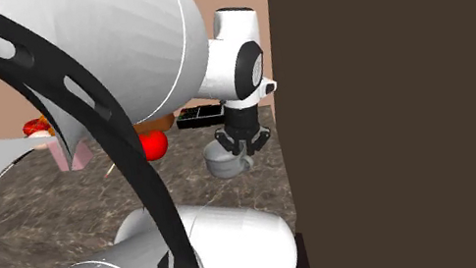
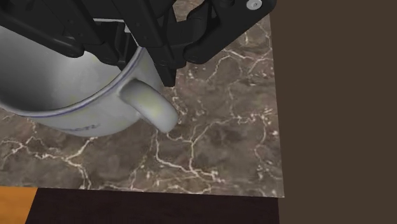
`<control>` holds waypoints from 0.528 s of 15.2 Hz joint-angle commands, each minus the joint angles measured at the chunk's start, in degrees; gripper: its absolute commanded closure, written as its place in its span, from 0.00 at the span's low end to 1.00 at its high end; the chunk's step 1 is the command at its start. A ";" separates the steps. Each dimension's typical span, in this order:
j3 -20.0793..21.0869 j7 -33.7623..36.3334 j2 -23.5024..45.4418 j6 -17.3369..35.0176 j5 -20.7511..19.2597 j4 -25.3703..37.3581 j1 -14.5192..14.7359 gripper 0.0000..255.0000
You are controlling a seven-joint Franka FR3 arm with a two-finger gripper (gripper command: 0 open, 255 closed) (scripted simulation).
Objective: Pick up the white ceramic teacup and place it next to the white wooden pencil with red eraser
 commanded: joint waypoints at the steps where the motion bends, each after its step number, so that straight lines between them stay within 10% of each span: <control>1: -0.01 0.06 -0.59 -1.88 -0.06 1.27 -0.07 1.00; 8: 0.22 0.51 -1.70 -7.85 -0.02 6.14 -0.01 1.00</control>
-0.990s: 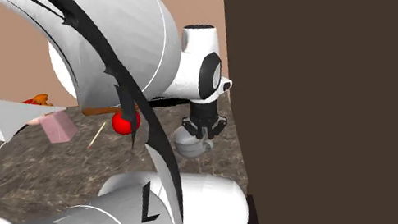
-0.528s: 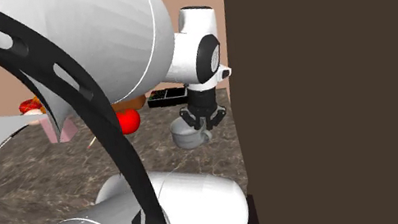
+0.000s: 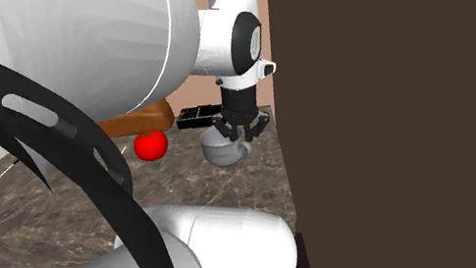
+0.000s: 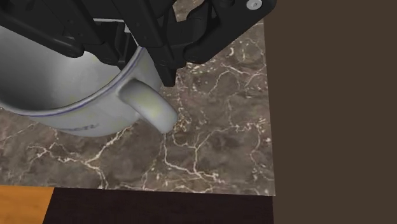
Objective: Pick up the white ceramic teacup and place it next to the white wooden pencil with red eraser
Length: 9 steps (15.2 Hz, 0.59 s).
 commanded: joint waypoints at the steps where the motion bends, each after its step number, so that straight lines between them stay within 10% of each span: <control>1: 0.03 0.10 -0.17 -1.62 0.00 1.45 0.01 1.00; 9: 7.27 7.70 0.05 -2.73 5.53 3.42 4.39 1.00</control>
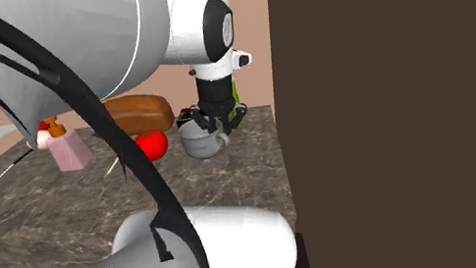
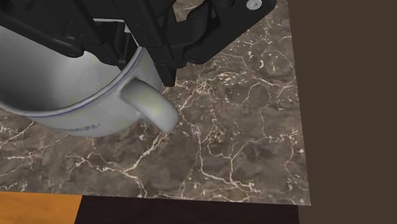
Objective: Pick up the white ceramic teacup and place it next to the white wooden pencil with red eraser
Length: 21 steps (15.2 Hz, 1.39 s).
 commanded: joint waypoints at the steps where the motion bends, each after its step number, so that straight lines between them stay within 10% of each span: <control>1: 3.10 3.34 0.22 0.13 2.39 0.45 1.88 1.00; 21: 30.76 31.60 23.25 9.24 12.59 19.34 8.73 1.00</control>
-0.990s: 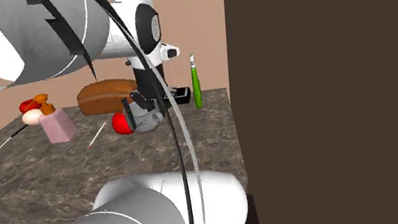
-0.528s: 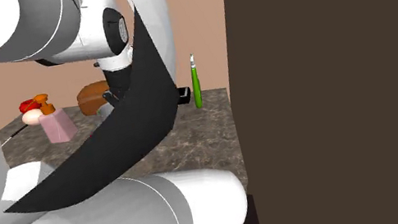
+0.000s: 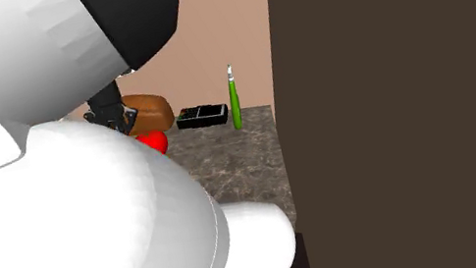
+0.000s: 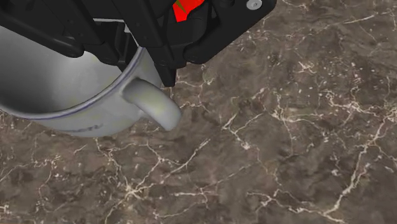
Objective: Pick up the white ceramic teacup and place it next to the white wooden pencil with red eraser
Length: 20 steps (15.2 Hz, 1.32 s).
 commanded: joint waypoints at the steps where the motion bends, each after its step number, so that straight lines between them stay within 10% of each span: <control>1: 2.76 2.99 3.37 0.99 -0.60 2.92 -0.41 1.00; 12: 19.02 25.52 28.23 2.80 -16.82 24.00 -3.05 1.00; 20: 18.80 42.65 52.26 -4.47 -37.44 46.53 10.66 1.00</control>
